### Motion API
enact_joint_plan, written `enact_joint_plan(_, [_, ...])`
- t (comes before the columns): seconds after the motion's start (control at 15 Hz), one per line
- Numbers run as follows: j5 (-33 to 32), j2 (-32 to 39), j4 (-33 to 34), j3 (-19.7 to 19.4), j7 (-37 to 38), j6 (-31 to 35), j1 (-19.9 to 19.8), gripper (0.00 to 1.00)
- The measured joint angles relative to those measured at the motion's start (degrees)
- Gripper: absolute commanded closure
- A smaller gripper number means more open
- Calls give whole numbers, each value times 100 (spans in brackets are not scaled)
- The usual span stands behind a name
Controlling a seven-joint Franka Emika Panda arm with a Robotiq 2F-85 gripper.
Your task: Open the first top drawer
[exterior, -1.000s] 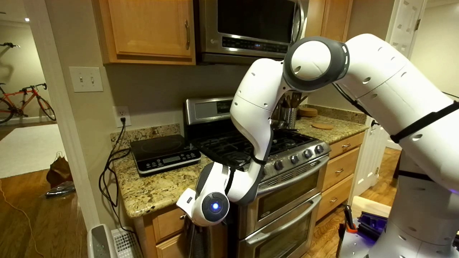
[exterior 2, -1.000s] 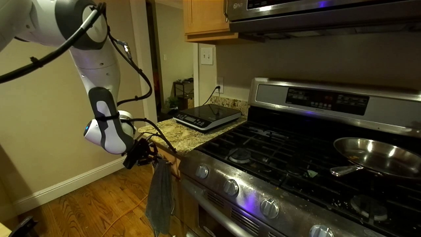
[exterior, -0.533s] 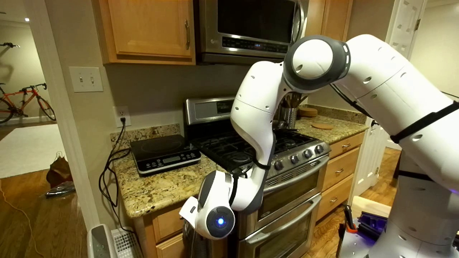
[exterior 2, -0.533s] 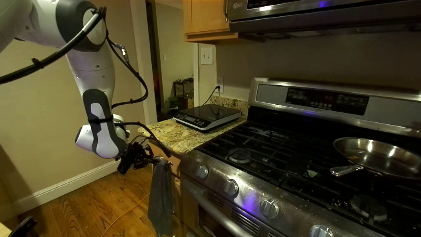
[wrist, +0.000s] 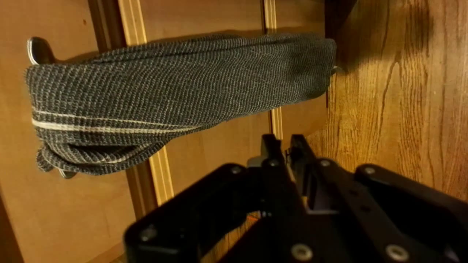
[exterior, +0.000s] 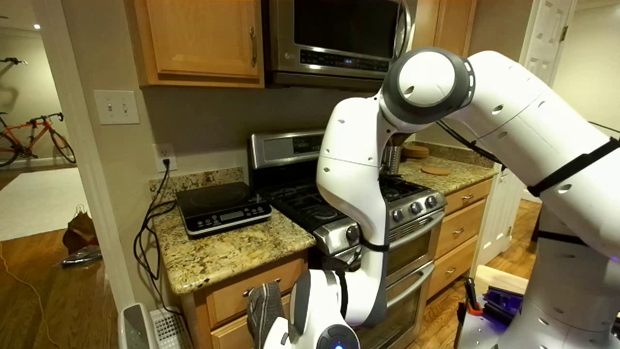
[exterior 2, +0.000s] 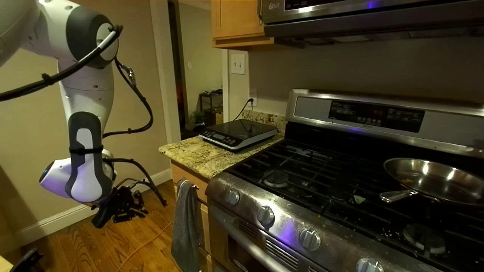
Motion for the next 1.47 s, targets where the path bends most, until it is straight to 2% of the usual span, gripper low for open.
enact_joint_plan(0.47, [-44,-166,219,-85,-43,-657,-24,10])
enact_joint_plan(0.6, [-69,-219,367,-184,-80,-739,-39,0])
enact_joint_plan(1.07, [-395,-220,871,-442,-108,-719,-196,0])
enact_joint_plan(1.47, [-949,-174,1075,-499,-108,-23,-527,0])
